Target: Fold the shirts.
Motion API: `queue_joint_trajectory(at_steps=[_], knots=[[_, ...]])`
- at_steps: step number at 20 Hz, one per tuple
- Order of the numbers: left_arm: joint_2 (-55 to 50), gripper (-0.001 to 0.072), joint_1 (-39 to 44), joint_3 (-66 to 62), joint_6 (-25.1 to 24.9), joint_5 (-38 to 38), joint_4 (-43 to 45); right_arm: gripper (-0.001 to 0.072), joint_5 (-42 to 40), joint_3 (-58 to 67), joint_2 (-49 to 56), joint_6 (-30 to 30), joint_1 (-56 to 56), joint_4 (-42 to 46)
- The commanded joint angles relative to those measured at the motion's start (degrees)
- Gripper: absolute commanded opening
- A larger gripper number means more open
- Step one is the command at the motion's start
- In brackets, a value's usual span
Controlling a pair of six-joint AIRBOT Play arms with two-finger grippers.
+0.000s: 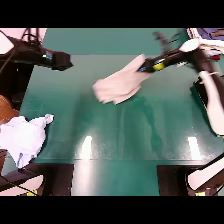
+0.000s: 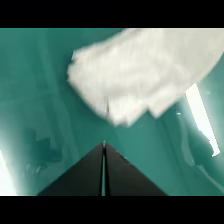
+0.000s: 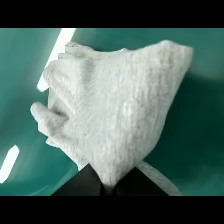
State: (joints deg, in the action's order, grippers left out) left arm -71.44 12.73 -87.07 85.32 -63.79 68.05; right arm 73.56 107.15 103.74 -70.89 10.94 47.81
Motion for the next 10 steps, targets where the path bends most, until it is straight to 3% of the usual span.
queue_joint_trajectory(at_steps=[1,6,10], knots=[[0.0,0.0022,7.4,0.0,0.3,5.5,0.0,0.0012,-0.6,2.9,-4.4,-1.1,-14.5,6.7],[-0.8,0.0022,12.9,0.0,0.3,11.0,0.0,0.0012,-3.3,3.3,-4.1,-1.2,-34.2,4.5],[-1.6,0.0022,13.6,0.0,1.1,11.1,-0.3,0.0012,-4.7,3.3,-2.1,-1.3,-42.9,-1.7]])
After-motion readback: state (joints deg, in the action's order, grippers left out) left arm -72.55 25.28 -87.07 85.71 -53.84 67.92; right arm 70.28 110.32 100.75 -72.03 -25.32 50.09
